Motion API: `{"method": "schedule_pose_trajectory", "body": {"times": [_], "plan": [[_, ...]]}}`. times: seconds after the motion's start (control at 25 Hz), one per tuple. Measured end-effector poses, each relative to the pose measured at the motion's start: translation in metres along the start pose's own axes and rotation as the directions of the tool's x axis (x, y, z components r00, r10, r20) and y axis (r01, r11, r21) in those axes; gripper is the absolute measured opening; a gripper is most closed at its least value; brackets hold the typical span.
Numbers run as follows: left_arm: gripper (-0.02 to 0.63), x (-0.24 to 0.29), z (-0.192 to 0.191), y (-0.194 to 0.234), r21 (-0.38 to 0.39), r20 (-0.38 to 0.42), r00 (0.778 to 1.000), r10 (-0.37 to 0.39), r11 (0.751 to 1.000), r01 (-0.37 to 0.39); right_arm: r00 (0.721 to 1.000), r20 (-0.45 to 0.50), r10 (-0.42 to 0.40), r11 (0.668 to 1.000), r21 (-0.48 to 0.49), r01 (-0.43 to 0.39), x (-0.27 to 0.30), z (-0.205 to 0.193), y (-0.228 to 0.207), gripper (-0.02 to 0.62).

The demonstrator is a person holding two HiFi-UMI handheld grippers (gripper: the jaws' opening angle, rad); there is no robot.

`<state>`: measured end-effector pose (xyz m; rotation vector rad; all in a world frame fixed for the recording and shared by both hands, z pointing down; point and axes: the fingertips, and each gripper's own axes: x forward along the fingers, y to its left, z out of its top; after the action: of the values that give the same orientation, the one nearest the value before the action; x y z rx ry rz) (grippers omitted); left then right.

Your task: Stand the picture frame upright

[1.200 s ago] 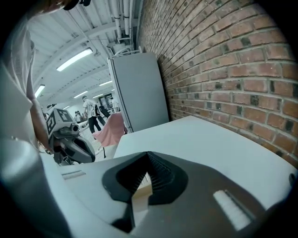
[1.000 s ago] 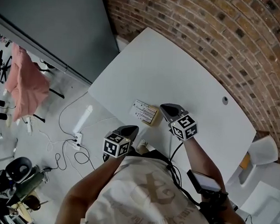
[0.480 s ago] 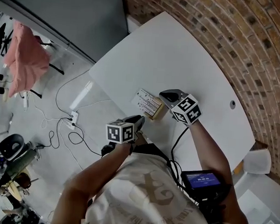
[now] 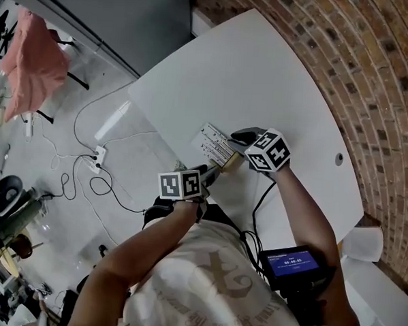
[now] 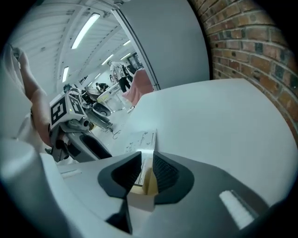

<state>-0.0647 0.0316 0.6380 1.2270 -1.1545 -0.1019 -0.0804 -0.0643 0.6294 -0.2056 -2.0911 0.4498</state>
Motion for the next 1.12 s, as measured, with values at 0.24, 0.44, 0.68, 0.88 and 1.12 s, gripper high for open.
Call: {"method": "schedule_pose_trajectory", "body": {"times": [0.24, 0.44, 0.68, 0.88, 1.12], "plan": [[0.273, 0.008, -0.002, 0.002, -0.094, 0.007, 1.0, -0.004, 0.996, 0.005, 0.991, -0.126, 0.033, 0.999, 0.001, -0.034, 0.013, -0.014, 0.001, 0.126], [0.279, 0.013, 0.005, 0.004, -0.144, 0.026, 1.0, 0.013, 0.989, -0.01, 0.984, -0.172, 0.04, 0.999, 0.015, -0.038, 0.02, -0.019, -0.001, 0.13], [0.258, 0.02, 0.004, 0.008, -0.165, 0.013, 0.999, 0.053, 0.985, -0.05, 0.982, -0.181, 0.061, 0.997, 0.049, -0.053, 0.022, -0.021, -0.002, 0.124], [0.205, 0.026, -0.002, 0.008, -0.2, -0.004, 0.999, 0.043, 0.979, -0.043, 0.983, -0.171, 0.072, 0.995, 0.082, -0.058, 0.023, -0.022, -0.001, 0.114], [0.173, 0.028, -0.001, 0.012, -0.228, -0.021, 0.999, 0.027, 0.973, -0.031, 0.98, -0.186, 0.073, 0.994, 0.093, -0.056, 0.024, -0.023, -0.002, 0.114]]}}
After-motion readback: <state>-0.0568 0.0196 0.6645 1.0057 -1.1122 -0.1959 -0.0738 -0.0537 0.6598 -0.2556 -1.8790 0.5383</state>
